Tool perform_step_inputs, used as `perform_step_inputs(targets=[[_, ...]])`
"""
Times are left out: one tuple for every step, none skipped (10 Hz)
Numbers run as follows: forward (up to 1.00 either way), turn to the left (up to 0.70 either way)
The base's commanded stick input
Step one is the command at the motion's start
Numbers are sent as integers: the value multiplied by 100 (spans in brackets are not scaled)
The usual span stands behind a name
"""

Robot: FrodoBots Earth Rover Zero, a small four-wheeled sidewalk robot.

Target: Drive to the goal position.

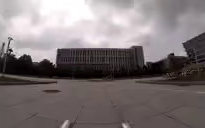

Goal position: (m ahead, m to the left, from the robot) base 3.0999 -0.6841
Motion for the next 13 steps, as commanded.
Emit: perform_step_inputs(targets=[[100,0],[100,0],[100,0],[100,0],[100,0],[100,0],[100,0],[100,0],[100,-9],[100,-22],[100,-22],[100,-21],[100,-15]])
